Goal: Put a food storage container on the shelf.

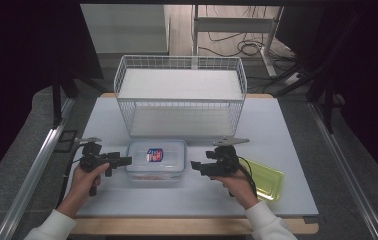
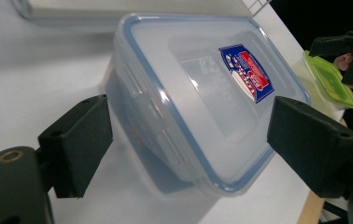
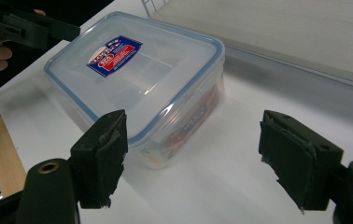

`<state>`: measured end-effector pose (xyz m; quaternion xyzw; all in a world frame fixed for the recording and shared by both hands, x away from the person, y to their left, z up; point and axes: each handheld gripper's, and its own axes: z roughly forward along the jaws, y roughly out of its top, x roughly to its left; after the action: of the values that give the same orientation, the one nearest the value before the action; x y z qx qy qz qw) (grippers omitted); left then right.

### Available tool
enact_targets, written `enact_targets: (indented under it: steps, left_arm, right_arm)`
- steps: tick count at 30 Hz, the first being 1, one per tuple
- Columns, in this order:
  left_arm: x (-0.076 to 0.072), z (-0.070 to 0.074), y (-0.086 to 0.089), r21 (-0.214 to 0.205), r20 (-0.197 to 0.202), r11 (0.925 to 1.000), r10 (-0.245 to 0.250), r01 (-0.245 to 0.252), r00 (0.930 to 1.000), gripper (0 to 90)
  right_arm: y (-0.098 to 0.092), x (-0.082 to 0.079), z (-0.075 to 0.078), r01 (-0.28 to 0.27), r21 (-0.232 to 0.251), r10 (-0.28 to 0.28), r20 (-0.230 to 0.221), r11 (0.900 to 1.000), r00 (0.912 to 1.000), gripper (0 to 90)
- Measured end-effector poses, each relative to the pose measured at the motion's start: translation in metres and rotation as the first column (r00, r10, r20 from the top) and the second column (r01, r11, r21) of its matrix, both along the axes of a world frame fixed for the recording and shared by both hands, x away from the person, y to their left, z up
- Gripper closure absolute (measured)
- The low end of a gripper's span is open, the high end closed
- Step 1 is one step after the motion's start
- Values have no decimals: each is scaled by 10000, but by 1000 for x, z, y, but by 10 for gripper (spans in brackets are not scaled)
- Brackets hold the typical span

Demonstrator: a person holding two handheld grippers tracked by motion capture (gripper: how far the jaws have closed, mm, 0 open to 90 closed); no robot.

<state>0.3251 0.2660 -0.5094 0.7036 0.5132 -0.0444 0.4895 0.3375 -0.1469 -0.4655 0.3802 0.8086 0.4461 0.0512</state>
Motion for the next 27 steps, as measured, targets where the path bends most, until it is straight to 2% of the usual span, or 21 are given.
enact_targets:
  steps: [6, 11, 15, 20, 24, 27]
  left_arm:
    - [7, -9, -2, -387, -538, 9992, -158, 137, 9984, 140]
    - [14, -20, -4, -796, -1111, 9962, -428, 341, 9929, 134]
    - [15, -24, -9, -868, -1219, 9941, -748, 644, 9897, 155]
    - [14, -21, -8, -774, -1055, 9956, -611, 531, 9925, 199]
    - [13, -22, -7, -804, -1035, 9955, -577, 495, 9930, 207]
    - [13, -22, -7, -802, -1029, 9955, -589, 508, 9929, 208]
  right_arm:
    - [-2, 0, -1, 86, 27, -86, 60, 10000, 9999, 243]
    - [-2, 0, -1, 43, 5, -43, 53, 10000, 10000, 243]
    - [-1, 0, -2, 62, -4, -62, 42, 10000, 10000, 243]
    - [3, 1, -4, 32, -16, -32, -84, 10000, 10000, 248]
    - [12, 5, -8, 74, -24, -75, -324, 10000, 9994, 262]
    - [22, 11, -11, 177, 116, -168, -703, 9998, 9974, 263]
